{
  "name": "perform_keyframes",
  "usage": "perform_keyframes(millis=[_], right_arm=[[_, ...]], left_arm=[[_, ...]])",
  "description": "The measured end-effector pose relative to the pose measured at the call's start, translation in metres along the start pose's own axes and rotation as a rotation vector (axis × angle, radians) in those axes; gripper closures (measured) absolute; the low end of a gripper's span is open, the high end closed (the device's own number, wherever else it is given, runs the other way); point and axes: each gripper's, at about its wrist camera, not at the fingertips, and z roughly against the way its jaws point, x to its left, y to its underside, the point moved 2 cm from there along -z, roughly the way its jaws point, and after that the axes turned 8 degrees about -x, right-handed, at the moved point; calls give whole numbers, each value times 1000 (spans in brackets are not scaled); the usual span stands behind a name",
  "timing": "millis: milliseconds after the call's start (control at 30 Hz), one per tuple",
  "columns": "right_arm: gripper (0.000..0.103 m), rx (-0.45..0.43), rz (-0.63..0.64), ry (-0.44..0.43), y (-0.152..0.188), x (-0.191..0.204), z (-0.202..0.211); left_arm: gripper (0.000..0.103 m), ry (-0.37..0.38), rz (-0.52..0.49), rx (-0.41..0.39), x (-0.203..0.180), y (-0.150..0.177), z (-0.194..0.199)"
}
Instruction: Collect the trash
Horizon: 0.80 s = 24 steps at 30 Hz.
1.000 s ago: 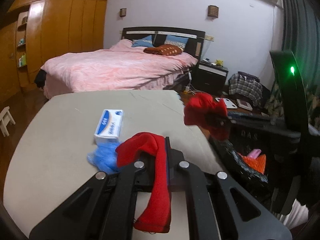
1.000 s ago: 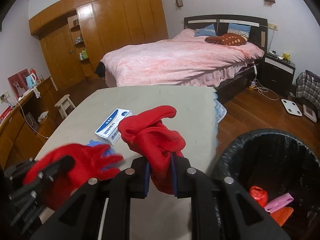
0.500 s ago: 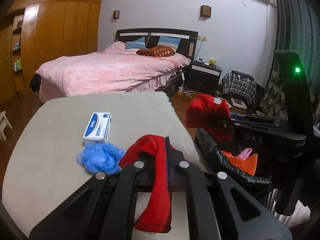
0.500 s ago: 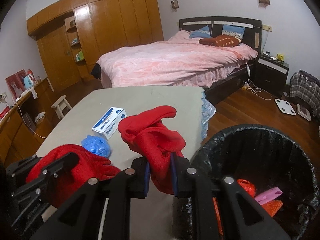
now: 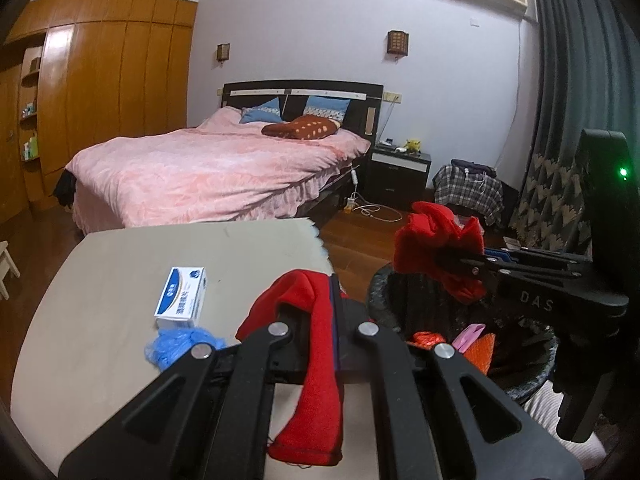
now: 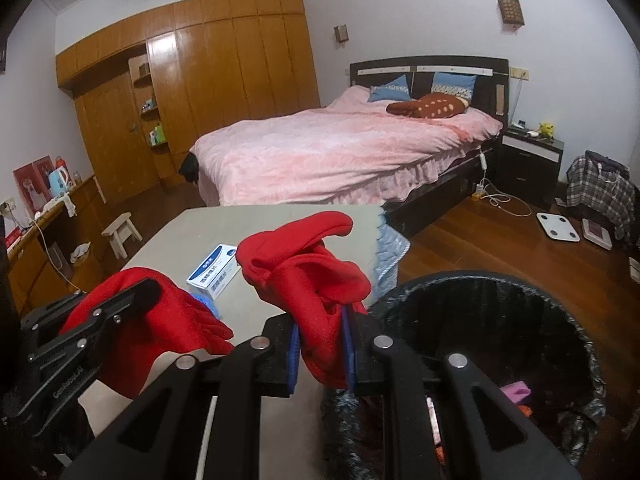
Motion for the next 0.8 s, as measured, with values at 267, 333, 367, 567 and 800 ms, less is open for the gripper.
perform_keyframes(millis=[267, 333, 367, 567, 800], right_arm=[[86, -38, -2, 34, -6, -20, 26], [86, -49, -3, 45, -8, -25, 33], [86, -54, -4, 50, -8, -27, 36], [86, -83, -19, 87, -11, -48, 56], [86, -110, -30, 124, -11, -59, 74]], left_arm=[[98, 34, -21, -27, -28, -15, -2], [98, 41, -19, -31, -33, -18, -3], [98, 44, -21, -35, -37, -19, -3], [98, 59, -38, -48, -54, -26, -3], [98, 81, -55, -62, -76, -33, -5]])
